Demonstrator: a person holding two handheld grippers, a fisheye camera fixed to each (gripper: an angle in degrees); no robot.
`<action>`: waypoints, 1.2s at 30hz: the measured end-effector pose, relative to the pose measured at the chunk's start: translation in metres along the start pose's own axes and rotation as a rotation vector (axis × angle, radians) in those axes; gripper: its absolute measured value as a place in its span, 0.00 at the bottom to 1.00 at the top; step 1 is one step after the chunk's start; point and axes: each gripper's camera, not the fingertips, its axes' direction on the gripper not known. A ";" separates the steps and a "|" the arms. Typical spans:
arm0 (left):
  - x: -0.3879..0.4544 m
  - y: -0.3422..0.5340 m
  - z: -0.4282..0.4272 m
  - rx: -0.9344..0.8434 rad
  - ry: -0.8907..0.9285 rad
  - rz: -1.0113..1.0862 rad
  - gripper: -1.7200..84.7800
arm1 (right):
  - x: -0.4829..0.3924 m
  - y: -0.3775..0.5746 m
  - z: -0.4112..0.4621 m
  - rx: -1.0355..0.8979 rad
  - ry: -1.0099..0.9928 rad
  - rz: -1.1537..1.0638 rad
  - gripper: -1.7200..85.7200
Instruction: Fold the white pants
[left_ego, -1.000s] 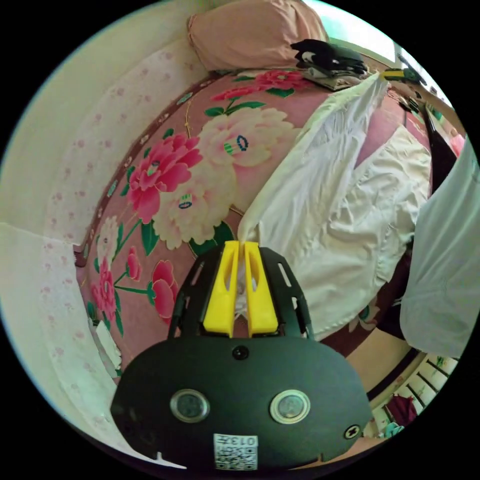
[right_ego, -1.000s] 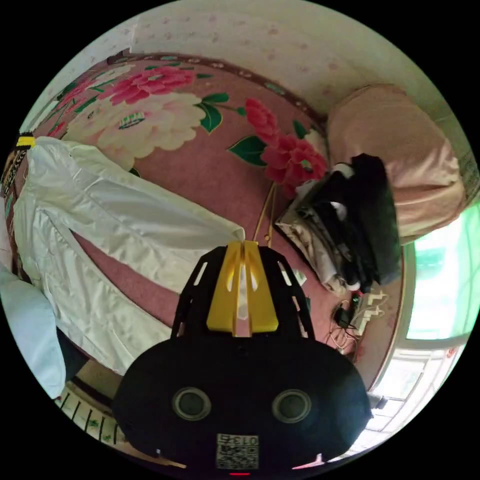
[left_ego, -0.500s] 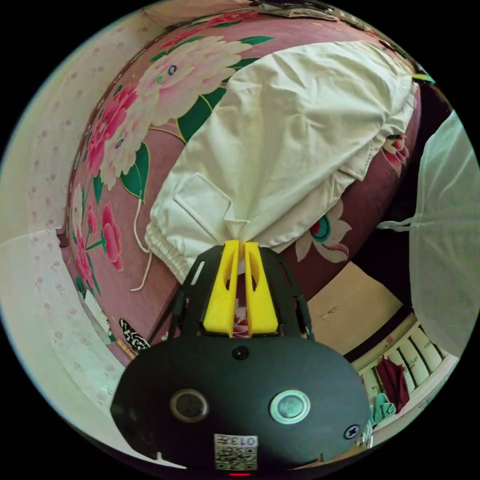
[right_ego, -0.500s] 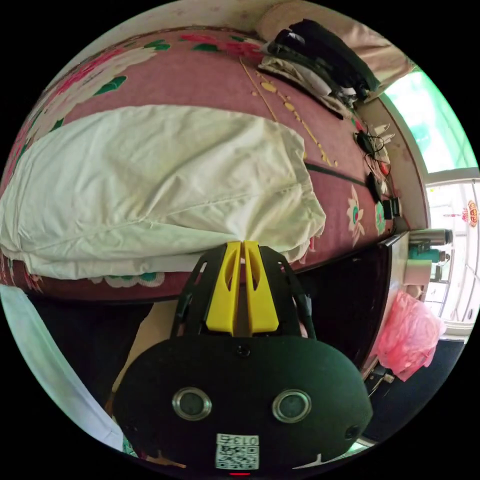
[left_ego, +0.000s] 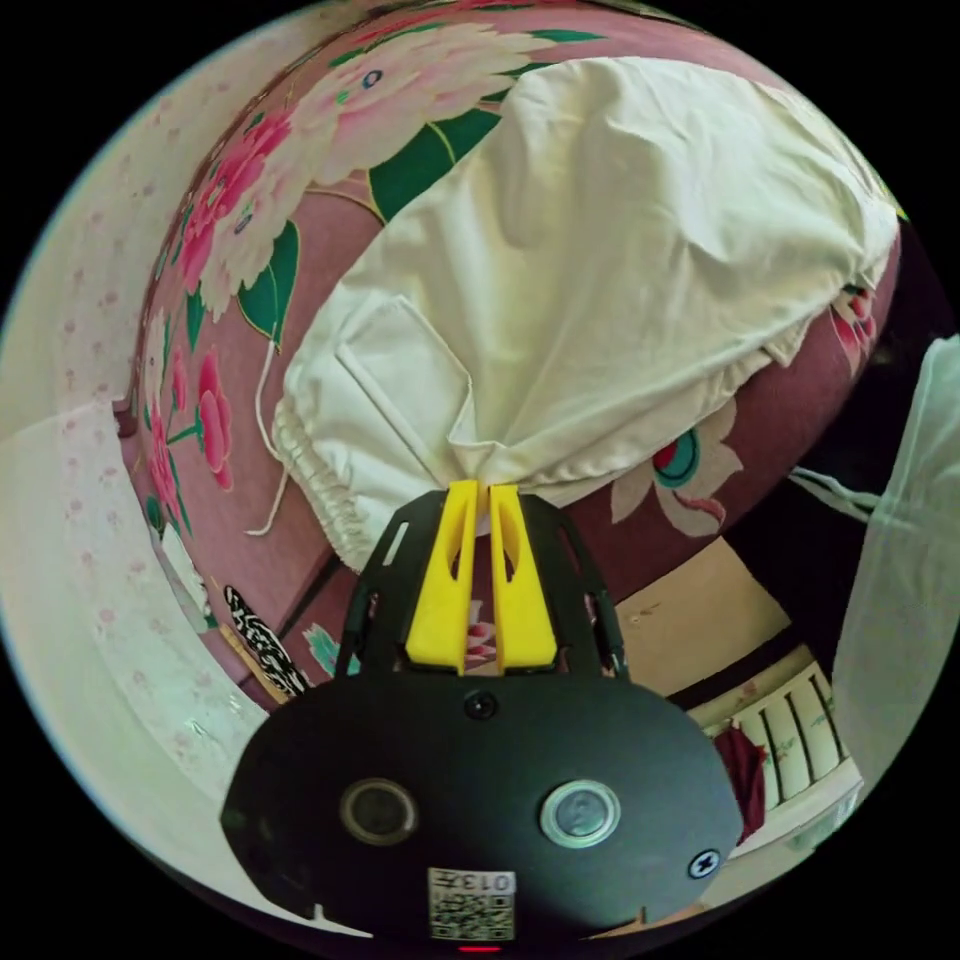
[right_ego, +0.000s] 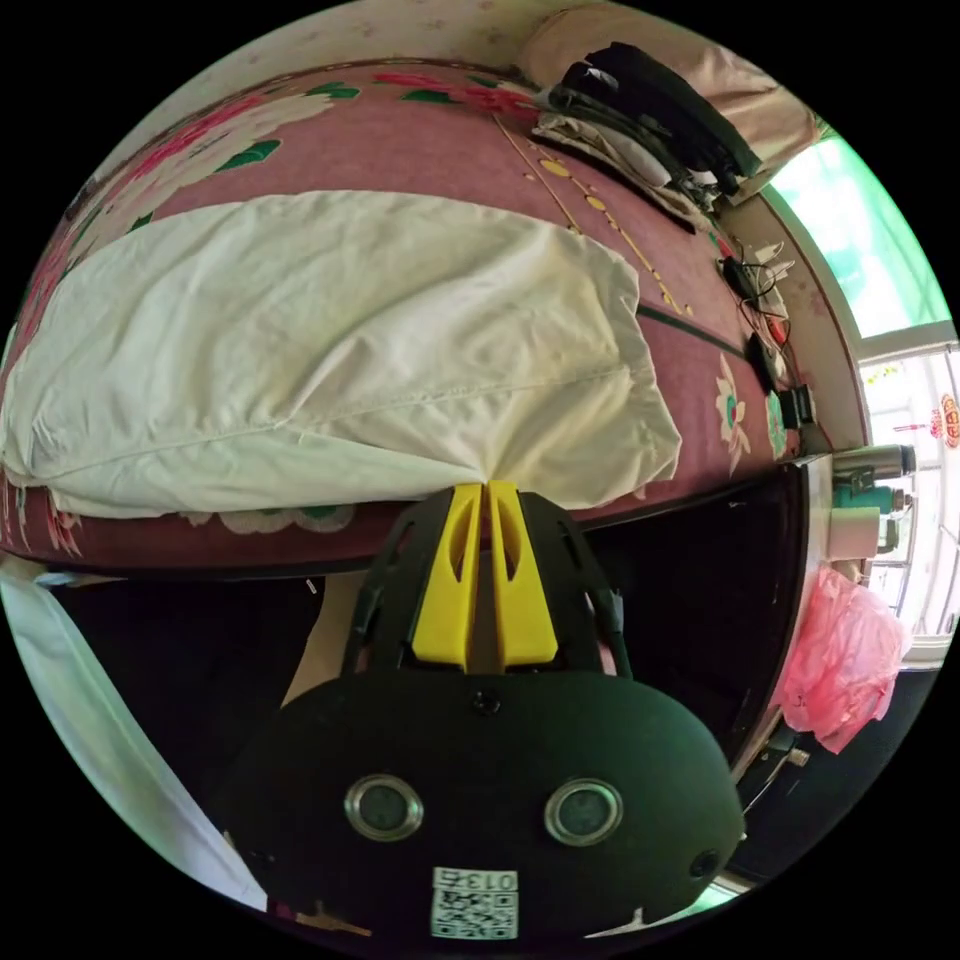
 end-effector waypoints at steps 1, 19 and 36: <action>0.001 -0.002 0.001 -0.014 0.008 -0.008 0.03 | 0.004 0.001 -0.001 -0.012 -0.014 -0.007 0.07; 0.000 0.043 -0.022 0.291 0.144 -0.528 0.02 | 0.001 0.000 -0.078 0.195 -0.298 -0.066 0.03; 0.067 -0.047 -0.064 0.561 0.135 -0.158 0.02 | 0.000 0.042 -0.057 0.165 -0.146 -0.077 0.02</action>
